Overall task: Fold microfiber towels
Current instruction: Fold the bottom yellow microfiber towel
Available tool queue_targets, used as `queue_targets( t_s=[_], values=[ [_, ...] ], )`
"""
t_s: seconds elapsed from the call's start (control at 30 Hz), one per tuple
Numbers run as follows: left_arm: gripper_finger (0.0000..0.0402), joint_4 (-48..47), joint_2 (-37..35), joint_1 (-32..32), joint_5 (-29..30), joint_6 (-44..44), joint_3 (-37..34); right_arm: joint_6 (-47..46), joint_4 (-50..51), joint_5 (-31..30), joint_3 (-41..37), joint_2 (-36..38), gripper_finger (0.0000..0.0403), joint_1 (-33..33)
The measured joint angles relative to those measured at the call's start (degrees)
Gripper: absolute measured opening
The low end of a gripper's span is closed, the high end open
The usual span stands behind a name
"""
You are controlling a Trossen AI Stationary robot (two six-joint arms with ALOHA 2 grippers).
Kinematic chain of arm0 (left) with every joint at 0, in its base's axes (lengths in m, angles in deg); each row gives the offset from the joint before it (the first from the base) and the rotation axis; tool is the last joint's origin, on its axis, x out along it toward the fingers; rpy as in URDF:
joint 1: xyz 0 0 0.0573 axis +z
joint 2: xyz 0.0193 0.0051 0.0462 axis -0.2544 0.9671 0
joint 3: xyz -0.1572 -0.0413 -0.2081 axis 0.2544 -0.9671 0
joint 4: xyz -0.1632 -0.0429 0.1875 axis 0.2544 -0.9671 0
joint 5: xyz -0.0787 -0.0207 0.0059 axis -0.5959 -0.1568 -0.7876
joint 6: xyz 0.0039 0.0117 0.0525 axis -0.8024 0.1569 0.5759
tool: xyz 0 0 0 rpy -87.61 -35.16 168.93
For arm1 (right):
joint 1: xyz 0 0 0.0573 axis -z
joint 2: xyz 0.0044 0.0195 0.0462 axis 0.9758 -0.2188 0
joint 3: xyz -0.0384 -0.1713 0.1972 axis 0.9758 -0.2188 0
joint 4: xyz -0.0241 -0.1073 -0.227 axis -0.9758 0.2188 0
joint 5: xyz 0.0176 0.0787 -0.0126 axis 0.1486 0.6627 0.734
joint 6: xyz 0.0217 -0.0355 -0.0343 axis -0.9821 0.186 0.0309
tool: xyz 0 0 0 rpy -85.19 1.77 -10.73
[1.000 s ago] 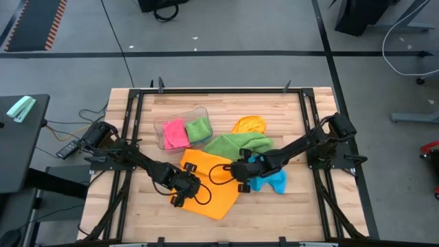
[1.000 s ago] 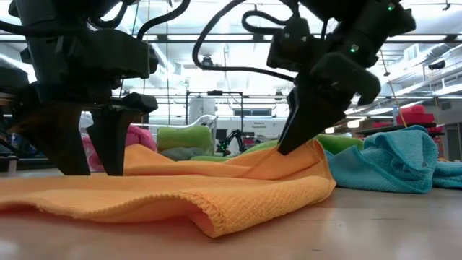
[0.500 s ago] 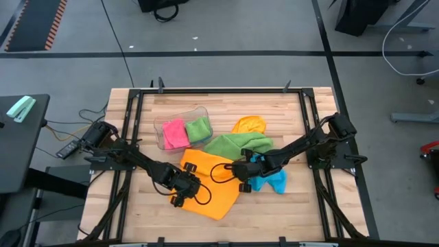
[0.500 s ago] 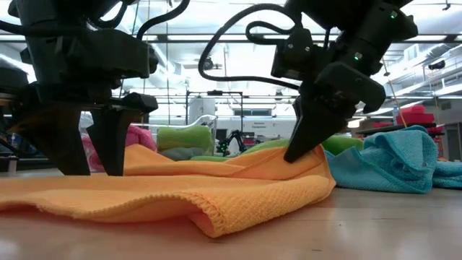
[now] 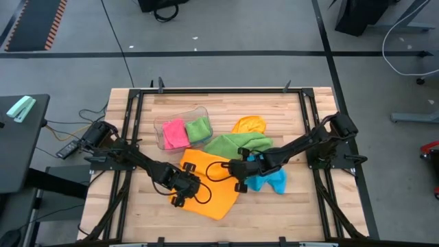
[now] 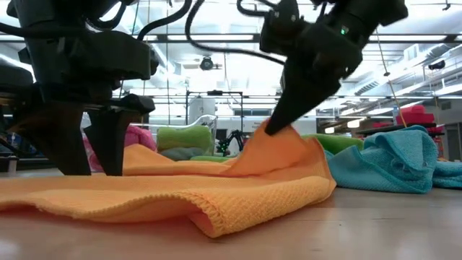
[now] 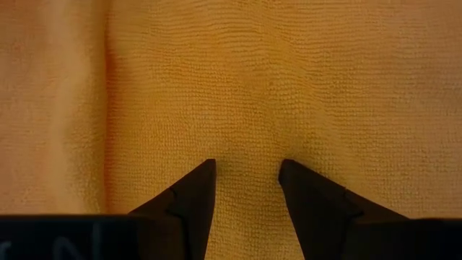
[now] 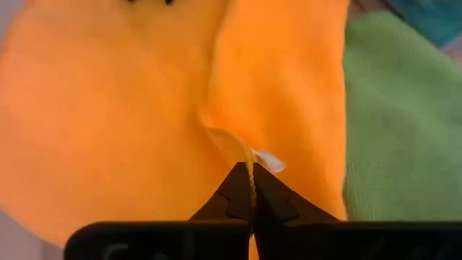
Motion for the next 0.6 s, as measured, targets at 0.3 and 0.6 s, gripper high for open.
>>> queue_targets(
  t_s=[0.3,0.6],
  values=[
    [0.0172,0.5,0.0,0.4,0.6,-1.6,0.0,0.6,0.1,0.1,1.9,1.0,0.0004,-2.3],
    [0.0172,0.1,-1.2,0.4,1.0,-1.4,-0.1,-0.2,-2.5,-1.3,1.9,2.4,0.0006,-3.3]
  ],
)
